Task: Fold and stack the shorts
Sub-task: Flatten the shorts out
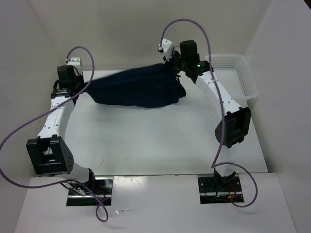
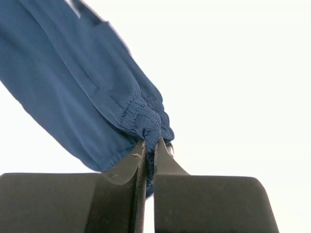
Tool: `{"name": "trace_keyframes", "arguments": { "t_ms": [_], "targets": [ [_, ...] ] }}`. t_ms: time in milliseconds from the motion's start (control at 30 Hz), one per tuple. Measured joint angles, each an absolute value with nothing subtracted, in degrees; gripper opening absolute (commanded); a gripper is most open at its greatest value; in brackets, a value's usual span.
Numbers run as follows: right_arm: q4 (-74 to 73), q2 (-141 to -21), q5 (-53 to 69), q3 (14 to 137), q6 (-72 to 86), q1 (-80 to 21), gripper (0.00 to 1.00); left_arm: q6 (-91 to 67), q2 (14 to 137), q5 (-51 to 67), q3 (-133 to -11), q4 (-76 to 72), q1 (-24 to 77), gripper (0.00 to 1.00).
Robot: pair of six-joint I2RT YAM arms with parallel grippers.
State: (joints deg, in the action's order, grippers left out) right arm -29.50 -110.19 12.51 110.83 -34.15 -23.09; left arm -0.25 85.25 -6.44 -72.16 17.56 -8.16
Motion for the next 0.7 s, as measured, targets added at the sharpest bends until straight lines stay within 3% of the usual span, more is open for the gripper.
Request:
{"name": "trace_keyframes", "arguments": {
  "t_ms": [167,367,567,700],
  "targets": [
    [-29.08,-102.78,12.56,109.60,-37.58,-19.99,0.00,-0.27,78.00,-7.27,-72.84,14.72,-8.08,0.00],
    [-32.99,-87.57,13.65,82.08,-44.99,-21.45,0.00,-0.23,66.04,-8.54,-52.84,21.30,-1.76,0.00],
    [-37.23,-84.49,15.99,57.76,-50.65,-22.33,0.00,-0.30,63.72,-8.23,-39.77,29.74,1.04,0.00],
    [-39.29,-81.28,18.94,48.60,-53.32,-23.16,0.00,-0.27,60.60,-7.66,-34.85,34.44,3.42,0.00]
  ]
}}
